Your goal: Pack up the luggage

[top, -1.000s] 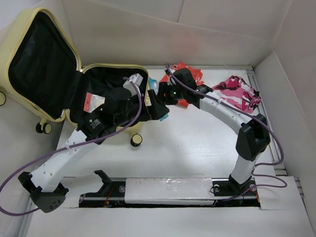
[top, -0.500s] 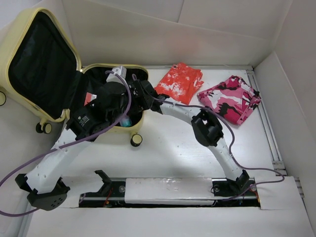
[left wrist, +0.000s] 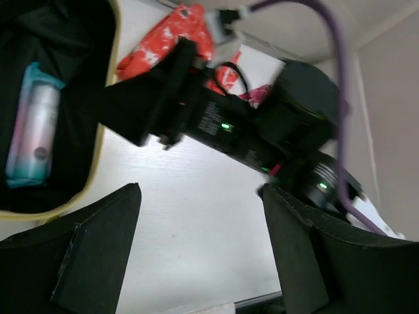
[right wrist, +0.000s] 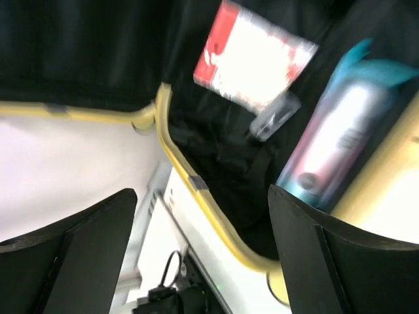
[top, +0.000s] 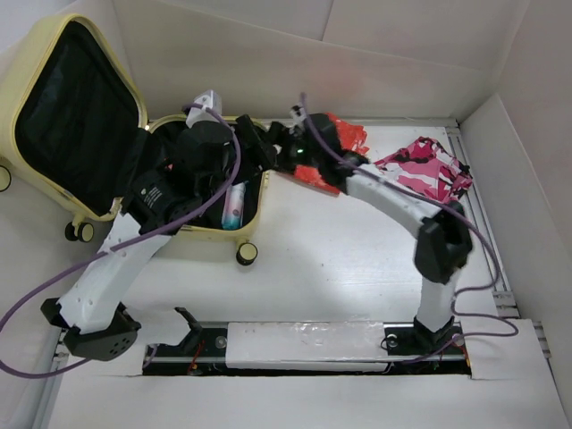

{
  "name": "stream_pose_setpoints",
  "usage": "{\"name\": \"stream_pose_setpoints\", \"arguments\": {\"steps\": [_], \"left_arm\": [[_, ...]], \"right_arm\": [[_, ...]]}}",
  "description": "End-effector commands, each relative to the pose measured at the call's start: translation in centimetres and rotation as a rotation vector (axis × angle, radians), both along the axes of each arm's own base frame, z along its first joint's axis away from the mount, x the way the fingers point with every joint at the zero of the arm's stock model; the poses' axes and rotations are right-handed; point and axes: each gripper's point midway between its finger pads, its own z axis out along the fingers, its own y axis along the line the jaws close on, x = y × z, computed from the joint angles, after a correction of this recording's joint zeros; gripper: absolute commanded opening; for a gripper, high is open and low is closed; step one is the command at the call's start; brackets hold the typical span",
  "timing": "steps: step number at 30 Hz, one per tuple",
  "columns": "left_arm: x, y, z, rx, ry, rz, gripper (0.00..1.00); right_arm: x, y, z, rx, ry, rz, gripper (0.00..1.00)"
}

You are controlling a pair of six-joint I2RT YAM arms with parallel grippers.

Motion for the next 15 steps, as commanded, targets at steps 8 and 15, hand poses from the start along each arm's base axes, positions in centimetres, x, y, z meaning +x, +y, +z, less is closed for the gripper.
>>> {"name": "stream_pose_setpoints", "arguments": {"steps": [8, 15], "left_arm": [[3.9, -10.8, -1.9, -0.103, 0.036, -0.290, 0.40], [9.7, -14.8, -11.8, -0.164, 0.205, -0.232, 0.36]], "right_arm": [[-0.1, -26.5, -1.6, -0.285, -0.109, -0.494, 0.32], [-7.4, -34.6, -2.8, -0.397, -0.044, -0.613, 0.23]]}}
